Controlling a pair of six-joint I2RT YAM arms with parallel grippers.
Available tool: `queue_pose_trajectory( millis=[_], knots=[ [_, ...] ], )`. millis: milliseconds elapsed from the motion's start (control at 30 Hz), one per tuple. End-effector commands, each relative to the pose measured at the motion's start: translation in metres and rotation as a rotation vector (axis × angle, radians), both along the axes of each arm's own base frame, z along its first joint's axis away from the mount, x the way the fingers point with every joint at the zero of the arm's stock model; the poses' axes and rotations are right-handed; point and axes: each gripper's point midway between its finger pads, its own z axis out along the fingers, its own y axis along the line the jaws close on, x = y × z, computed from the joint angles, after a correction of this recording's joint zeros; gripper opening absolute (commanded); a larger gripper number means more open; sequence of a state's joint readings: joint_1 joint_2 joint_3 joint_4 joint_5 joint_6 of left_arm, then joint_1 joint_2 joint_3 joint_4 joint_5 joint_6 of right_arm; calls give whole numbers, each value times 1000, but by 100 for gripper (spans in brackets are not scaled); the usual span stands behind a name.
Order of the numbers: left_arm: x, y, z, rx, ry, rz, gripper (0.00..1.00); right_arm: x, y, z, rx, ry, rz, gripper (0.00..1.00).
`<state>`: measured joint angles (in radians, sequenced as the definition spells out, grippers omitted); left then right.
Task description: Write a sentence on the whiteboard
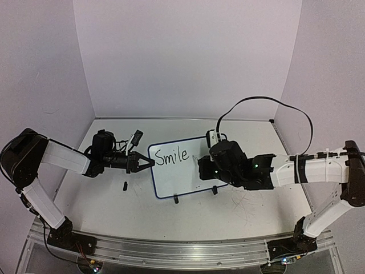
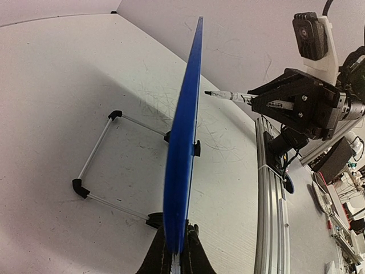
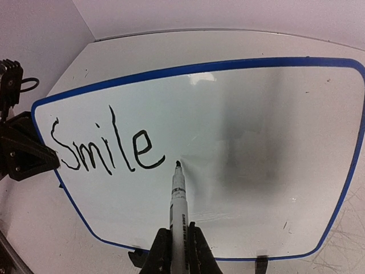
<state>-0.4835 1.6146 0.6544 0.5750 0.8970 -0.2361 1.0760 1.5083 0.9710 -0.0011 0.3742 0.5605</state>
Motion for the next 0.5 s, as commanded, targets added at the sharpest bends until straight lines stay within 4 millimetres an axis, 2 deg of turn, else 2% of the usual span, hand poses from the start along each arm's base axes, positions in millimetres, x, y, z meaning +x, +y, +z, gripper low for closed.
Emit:
queue_pose_trajectory(
  millis=[0,467],
  knots=[
    [10,0,-8,45,-13,36,0,6,10,17,21,-32,6,0],
    [10,0,-9,47,-12,34,0,12,15,17,12,-42,5,0]
  ],
)
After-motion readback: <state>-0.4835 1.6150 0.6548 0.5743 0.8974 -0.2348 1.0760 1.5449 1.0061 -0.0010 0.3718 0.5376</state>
